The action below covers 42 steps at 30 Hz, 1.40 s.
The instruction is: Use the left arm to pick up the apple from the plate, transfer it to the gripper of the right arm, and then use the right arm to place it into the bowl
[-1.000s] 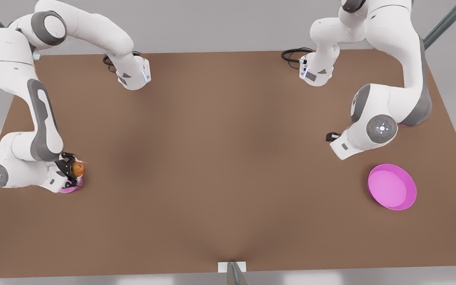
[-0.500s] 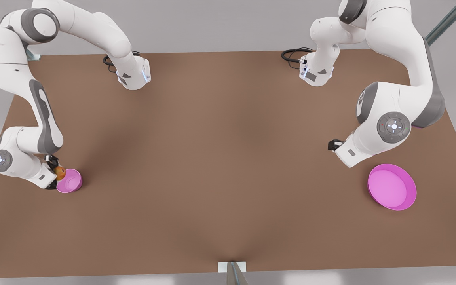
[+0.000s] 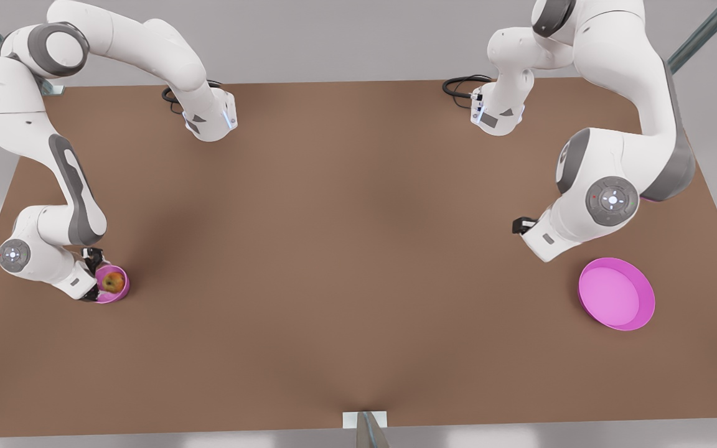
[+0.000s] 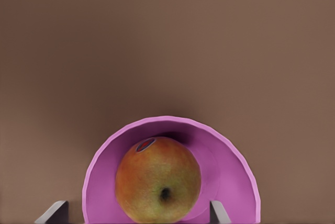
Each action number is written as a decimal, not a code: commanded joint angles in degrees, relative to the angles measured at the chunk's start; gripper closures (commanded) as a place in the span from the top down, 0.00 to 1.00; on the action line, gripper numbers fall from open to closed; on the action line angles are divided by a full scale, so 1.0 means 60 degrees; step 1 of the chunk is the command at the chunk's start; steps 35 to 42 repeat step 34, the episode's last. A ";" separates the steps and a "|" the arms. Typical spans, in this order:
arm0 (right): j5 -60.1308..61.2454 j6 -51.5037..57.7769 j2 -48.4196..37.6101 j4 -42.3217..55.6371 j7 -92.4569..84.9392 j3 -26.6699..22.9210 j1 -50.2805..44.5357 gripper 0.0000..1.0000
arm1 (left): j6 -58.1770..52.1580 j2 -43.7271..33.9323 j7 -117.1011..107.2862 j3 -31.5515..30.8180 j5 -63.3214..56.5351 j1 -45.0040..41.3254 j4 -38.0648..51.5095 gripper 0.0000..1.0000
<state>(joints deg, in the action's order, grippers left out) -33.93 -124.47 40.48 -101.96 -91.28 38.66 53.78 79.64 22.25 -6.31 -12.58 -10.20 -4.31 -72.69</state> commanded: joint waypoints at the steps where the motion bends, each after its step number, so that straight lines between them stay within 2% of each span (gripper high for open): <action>1: -0.0014 -0.0026 -0.0038 0.0001 0.0520 0.0016 0.0031 1.00 | -0.0339 -0.0016 -0.0266 -0.0027 -0.0057 -0.0393 0.0001 1.00; 4: 0.0073 0.0515 -0.0360 0.0279 0.0535 0.0352 0.0031 1.00 | -0.0676 0.0028 -0.0354 -0.0027 -0.0057 -0.0717 -0.0014 1.00; 7: 0.0805 0.2742 -0.0361 0.1714 0.1748 0.1261 -0.0188 1.00 | -0.0471 0.0028 -0.0368 -0.0027 -0.0086 -0.0702 -0.0014 1.00; 8: 0.0864 0.3063 -0.0361 0.1861 0.4382 0.1291 -0.0393 1.00 | -0.0471 0.0028 -0.0368 -0.0027 -0.0086 -0.0717 -0.0014 1.00; 9: 0.0923 0.4438 -0.0229 0.2402 0.7457 0.1715 -0.0861 1.00 | -0.0471 0.0028 -0.0368 -0.0027 -0.0086 -0.0746 -0.0014 1.00; 10: 0.0777 0.5537 -0.0039 0.2885 1.0222 0.1643 -0.1520 1.00 | -0.0471 0.0028 -0.0368 -0.0027 -0.0086 -0.0688 -0.0014 1.00; 12: 0.0469 0.6843 0.0079 0.3325 1.2427 0.1628 -0.2473 1.00 | -0.0456 0.0028 -0.0427 -0.0012 -0.0086 -0.0702 0.0015 1.00; 15: 0.0659 0.8514 0.0284 0.5390 1.3689 0.0867 -0.3909 1.00 | -0.0412 0.0057 -0.0442 -0.0012 -0.0101 -0.0746 0.0015 1.00; 16: 0.1682 0.8470 -0.0344 0.5509 1.3719 -0.0302 -0.4551 1.00 | -0.0412 0.0057 -0.0632 -0.0012 -0.0086 -0.0746 0.0015 1.00; 17: 0.2722 0.8368 -0.1471 0.5363 1.3675 -0.2835 -0.6425 1.00 | -0.0412 0.0057 -0.0691 -0.0012 -0.0101 -0.0761 0.0001 1.00; 18: 0.3369 0.8294 -0.2439 0.4850 1.3777 -0.3806 -0.7131 1.00 | -0.0412 0.0057 -0.0676 -0.0012 -0.0101 -0.0746 0.0001 1.00; 19: 0.3982 0.8440 -0.3186 0.4499 1.3777 -0.4347 -0.7410 1.00 | -0.0412 0.0057 -0.0676 -0.0012 -0.0203 -0.0761 0.0001 1.00; 20: 0.4746 0.8426 -0.4152 0.3753 1.3821 -0.5651 -0.8156 1.00 | -0.0412 0.0057 -0.0676 -0.0012 -0.0218 -0.0761 0.0001 1.00; 22: 0.4775 0.8485 -0.5355 0.2799 1.5022 -0.5799 -0.8274 1.00 | -0.0412 0.0057 -0.0676 -0.0012 -0.0218 -0.0761 0.0001 1.00; 24: 0.4761 0.8602 -0.5341 0.2755 1.5198 -0.6004 -0.8421 1.00 | -0.0397 0.0072 -0.0661 -0.0012 -0.0291 -0.0761 0.0001 1.00; 42: 0.4746 0.8441 -0.5268 0.2696 1.5213 -0.6019 -0.8436 1.00 | -0.0617 0.0057 -0.0691 -0.0012 -0.0277 -0.0746 0.0074 1.00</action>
